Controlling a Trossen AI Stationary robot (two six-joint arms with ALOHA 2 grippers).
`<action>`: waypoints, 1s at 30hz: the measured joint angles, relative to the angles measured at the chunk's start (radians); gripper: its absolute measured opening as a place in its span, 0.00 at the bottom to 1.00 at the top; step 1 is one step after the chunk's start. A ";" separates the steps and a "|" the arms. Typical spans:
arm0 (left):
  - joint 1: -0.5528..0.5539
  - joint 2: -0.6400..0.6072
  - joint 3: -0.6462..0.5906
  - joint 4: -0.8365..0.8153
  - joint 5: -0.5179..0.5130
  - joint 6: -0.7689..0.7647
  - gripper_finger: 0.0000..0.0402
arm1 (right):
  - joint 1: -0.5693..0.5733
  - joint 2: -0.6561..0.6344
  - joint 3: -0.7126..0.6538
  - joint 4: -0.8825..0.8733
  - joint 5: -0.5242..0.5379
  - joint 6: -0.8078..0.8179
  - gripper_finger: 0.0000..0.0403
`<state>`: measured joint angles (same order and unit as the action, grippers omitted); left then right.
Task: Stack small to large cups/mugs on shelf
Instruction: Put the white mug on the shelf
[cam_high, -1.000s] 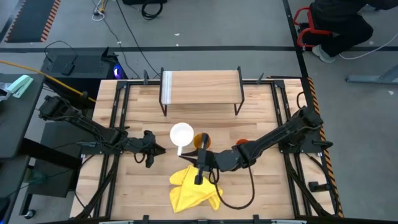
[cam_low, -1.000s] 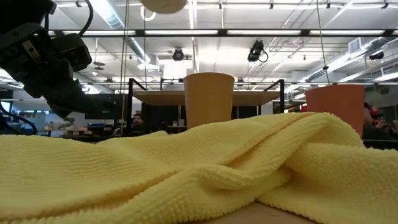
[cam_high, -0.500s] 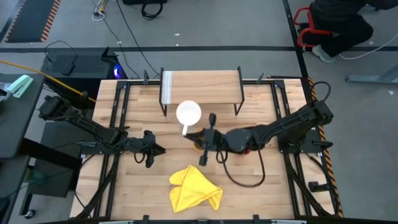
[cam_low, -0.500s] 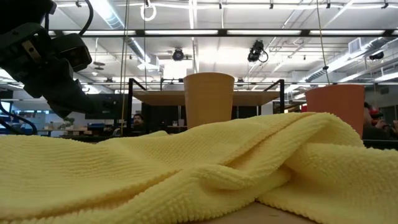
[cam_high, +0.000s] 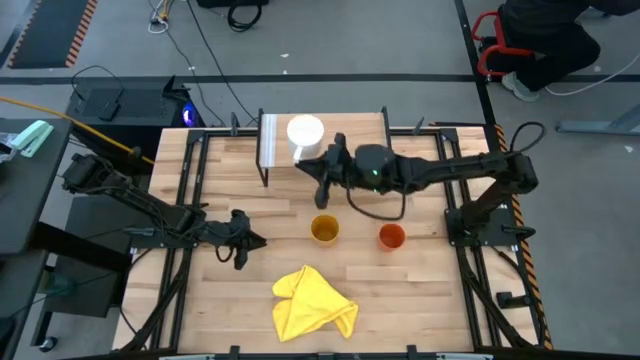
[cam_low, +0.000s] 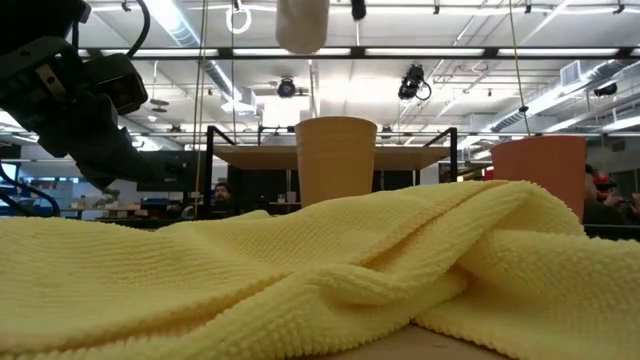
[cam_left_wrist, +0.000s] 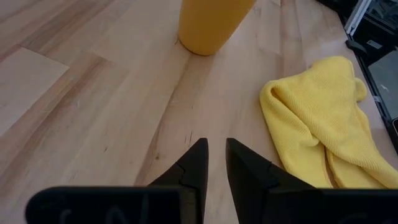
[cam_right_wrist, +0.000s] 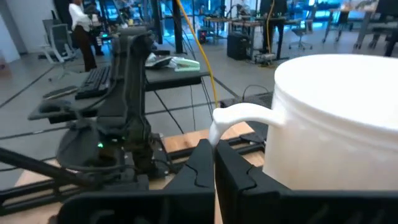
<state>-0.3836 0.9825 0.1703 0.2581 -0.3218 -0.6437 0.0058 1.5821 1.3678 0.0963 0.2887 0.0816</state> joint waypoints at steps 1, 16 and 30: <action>0.000 0.000 0.000 0.000 0.000 0.000 0.15 | -0.019 0.013 0.000 0.016 -0.017 0.008 0.00; 0.000 0.000 0.000 0.000 -0.007 0.002 0.15 | -0.118 0.189 0.000 0.140 -0.178 0.016 0.00; 0.000 0.000 0.000 -0.002 -0.011 0.003 0.15 | -0.184 0.315 0.000 0.265 -0.256 0.032 0.00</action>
<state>-0.3836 0.9825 0.1707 0.2565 -0.3332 -0.6407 -0.1778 1.8972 1.3678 0.3609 0.0322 0.1134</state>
